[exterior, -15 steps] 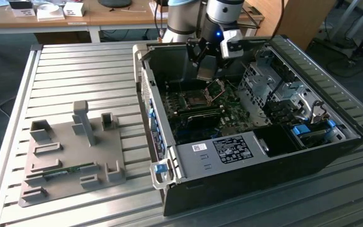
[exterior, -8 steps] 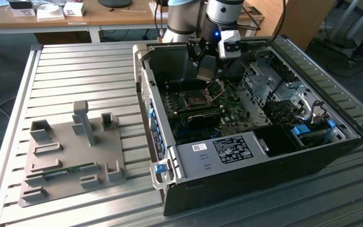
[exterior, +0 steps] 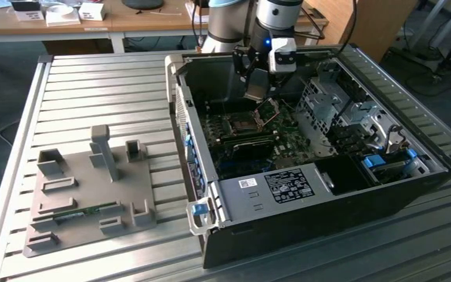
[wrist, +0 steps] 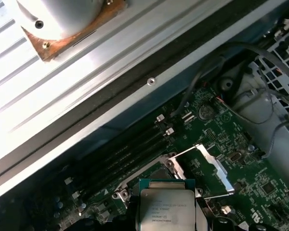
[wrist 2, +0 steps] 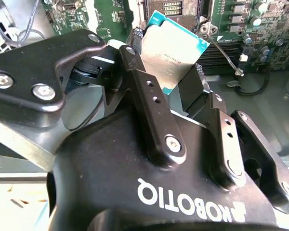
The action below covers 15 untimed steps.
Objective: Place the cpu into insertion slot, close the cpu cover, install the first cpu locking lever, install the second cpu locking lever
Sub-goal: 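Place the cpu into insertion slot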
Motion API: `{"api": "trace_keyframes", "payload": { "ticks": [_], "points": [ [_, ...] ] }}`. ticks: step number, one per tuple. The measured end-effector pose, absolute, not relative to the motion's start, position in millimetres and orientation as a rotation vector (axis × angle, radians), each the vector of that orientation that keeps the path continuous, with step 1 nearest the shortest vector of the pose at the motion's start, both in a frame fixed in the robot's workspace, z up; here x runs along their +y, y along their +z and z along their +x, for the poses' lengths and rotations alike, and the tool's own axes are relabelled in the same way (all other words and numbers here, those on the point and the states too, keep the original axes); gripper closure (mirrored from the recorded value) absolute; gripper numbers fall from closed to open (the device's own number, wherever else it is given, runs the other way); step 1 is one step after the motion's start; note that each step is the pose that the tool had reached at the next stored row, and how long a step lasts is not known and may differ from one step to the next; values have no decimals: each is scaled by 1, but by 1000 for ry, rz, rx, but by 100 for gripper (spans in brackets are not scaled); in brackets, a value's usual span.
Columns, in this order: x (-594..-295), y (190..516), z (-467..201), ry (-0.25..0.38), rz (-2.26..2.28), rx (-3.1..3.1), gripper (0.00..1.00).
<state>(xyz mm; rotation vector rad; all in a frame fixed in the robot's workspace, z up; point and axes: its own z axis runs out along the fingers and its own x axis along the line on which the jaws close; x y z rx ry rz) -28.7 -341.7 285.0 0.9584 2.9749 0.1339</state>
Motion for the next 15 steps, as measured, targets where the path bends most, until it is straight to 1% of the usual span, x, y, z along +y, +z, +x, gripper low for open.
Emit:
{"api": "trace_keyframes", "payload": {
  "ticks": [15],
  "points": [
    [-342, 285, -29, 132, 1132, 2908, 46]
  ]
}}
